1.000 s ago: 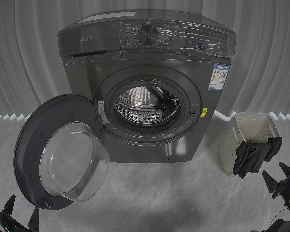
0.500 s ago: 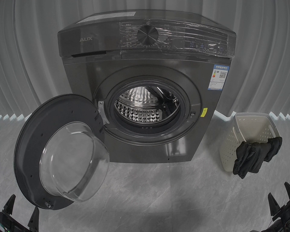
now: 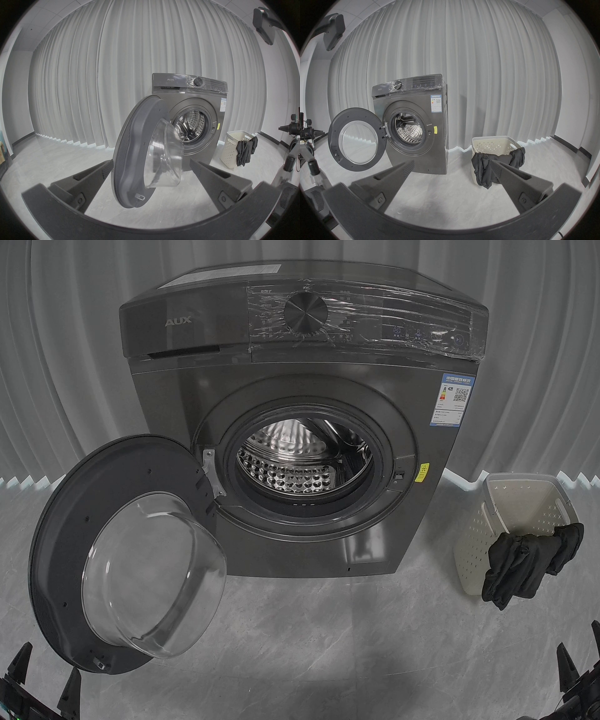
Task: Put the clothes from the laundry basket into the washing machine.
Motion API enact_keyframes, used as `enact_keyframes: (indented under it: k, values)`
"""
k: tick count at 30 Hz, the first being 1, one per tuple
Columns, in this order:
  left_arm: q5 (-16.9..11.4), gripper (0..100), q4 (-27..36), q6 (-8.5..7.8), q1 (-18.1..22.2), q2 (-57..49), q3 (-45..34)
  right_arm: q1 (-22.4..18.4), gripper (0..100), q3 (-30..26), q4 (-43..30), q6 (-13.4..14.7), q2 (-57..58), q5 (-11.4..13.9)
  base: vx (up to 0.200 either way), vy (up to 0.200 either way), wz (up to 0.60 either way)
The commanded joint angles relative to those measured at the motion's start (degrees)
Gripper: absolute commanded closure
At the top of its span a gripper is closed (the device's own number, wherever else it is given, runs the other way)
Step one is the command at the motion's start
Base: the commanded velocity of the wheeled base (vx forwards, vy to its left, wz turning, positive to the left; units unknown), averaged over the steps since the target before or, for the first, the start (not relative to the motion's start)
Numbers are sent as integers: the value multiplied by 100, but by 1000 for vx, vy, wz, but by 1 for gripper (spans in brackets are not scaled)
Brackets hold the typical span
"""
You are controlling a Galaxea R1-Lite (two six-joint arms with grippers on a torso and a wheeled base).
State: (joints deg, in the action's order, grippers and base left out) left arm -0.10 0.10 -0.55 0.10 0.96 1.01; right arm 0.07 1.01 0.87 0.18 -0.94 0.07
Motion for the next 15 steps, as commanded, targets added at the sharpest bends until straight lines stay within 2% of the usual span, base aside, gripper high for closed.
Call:
enact_keyframes:
  k: [1, 8, 15]
  values:
    - [1, 0, -1, 11, -1, -96, -92, 1, 0, -101, 1, -18, 94, 1, 0, 0, 0]
    - [1, 0, -1, 11, -1, -96, -92, 1, 0, -101, 1, -18, 94, 1, 200, 0, 0]
    - [1, 0, -1, 2, -1, -96, -92, 1, 0, -101, 1, -18, 94, 1, 0, 0, 0]
